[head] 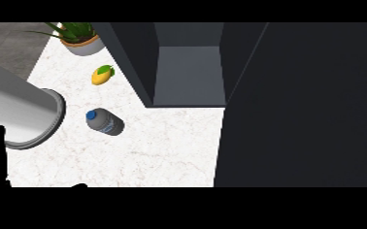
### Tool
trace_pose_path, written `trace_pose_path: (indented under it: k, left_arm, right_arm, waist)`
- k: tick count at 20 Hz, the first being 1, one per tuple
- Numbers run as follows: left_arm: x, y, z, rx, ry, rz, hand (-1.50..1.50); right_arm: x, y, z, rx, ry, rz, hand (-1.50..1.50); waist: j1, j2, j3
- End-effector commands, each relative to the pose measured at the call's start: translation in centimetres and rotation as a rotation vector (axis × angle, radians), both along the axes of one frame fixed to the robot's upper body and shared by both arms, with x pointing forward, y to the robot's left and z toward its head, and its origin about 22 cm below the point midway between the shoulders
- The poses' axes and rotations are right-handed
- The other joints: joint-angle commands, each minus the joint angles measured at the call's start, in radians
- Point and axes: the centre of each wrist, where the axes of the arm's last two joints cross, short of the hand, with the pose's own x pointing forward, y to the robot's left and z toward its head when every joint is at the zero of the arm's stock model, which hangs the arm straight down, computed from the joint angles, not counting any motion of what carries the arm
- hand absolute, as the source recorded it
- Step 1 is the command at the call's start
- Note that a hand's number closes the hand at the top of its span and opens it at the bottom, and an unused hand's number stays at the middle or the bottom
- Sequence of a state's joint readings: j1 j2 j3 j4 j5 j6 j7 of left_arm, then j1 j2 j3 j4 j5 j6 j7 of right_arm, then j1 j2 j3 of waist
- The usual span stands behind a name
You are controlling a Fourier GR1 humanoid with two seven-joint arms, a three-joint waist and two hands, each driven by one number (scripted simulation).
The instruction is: Pick up the bottled water, place it into the cabinet and close the cabinet
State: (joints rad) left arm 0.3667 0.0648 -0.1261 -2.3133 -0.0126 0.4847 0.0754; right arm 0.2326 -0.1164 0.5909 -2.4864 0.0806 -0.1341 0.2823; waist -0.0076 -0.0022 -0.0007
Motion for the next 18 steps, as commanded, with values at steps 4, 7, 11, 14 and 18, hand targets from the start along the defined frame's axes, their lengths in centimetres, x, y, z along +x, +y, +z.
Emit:
trace_pose_path:
  k: [4, 7, 11, 14, 18]
  left_arm:
    - [2.6, 0.8, -3.0, 0.012, 0.025, 0.014, -1.50]
    - [1.7, 0.3, -3.6, 0.007, 0.025, 0.051, -1.50]
    - [4.9, 2.9, -5.5, 0.007, 0.081, 0.056, -1.50]
    - [5.1, 0.4, -8.8, 0.014, 0.094, 0.013, -1.50]
    - [4.1, 3.7, -10.0, -0.011, 0.103, 0.015, -1.50]
  right_arm:
    - [-1.7, 0.2, 1.9, -0.057, -0.079, -0.050, -1.50]
    - [-2.2, -0.7, 2.7, -0.040, -0.070, -0.065, -1.50]
    - [-2.0, -0.8, 2.8, -0.037, -0.070, -0.057, -1.50]
    - [-2.0, 0.5, 2.5, -0.037, -0.063, -0.036, -1.50]
    - [-1.3, 0.7, 2.0, -0.033, -0.062, -0.068, -1.50]
  waist:
    - [0.001, 0.000, -0.001]
    - [0.005, -0.001, -0.001]
    - [-0.002, 0.001, -0.001]
    - [-0.003, 0.000, -0.001]
    - [0.006, 0.000, -0.001]
